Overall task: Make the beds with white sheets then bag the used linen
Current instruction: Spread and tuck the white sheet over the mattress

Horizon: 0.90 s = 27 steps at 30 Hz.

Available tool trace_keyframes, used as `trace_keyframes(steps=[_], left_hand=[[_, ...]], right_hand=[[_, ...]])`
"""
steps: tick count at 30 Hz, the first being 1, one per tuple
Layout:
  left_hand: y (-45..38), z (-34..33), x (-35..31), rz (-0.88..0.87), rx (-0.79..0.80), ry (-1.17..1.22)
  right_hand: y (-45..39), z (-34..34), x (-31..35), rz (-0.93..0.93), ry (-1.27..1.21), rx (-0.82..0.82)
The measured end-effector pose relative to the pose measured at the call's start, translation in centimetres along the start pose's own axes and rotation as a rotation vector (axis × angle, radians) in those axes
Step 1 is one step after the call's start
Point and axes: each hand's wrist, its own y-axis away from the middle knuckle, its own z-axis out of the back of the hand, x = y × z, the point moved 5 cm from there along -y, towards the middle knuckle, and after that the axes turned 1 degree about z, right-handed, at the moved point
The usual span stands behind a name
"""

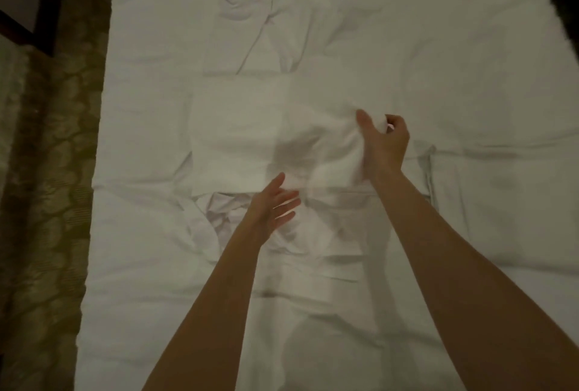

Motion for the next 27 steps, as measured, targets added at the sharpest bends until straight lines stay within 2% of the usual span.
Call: trace_keyframes(steps=[3, 9, 11, 14, 18, 21, 23, 27], left_hand=[[0.1, -3.0, 0.5, -0.035, 0.013, 0.015], [1.5, -9.2, 0.6, -0.184, 0.042, -0.235], [1.8, -11.4, 0.3, -0.237, 0.036, -0.271], [1.9, -14.9, 0.6, -0.281, 0.034, -0.359], [2.2, -18.9, 1.3, -0.327, 0.045, -0.446], [3.0, -20.4, 1.2, -0.278, 0.028, -0.302], [2.7, -19.9, 1.0, -0.251, -0.032, -0.207], [1.5, -16.6, 1.1, -0.277, -0.198, -0.422]], right_hand=[[-2.3, 3.6, -0.3, 0.032, 0.102, -0.032], [-5.6, 12.3, -2.1, -0.048, 0.144, -0.184], [-6.3, 14.8, -2.7, -0.115, 0.236, -0.153], [-7.2, 16.9, -3.2, -0.1, 0.387, -0.082], [-5.5, 14.8, -0.6, 0.067, 0.378, 0.147], [-2.1, 11.5, 0.9, 0.187, 0.361, 0.411], [0.0, 9.6, -0.1, 0.171, 0.34, 0.588], [3.1, 8.0, -2.0, 0.106, 0.431, 0.885]])
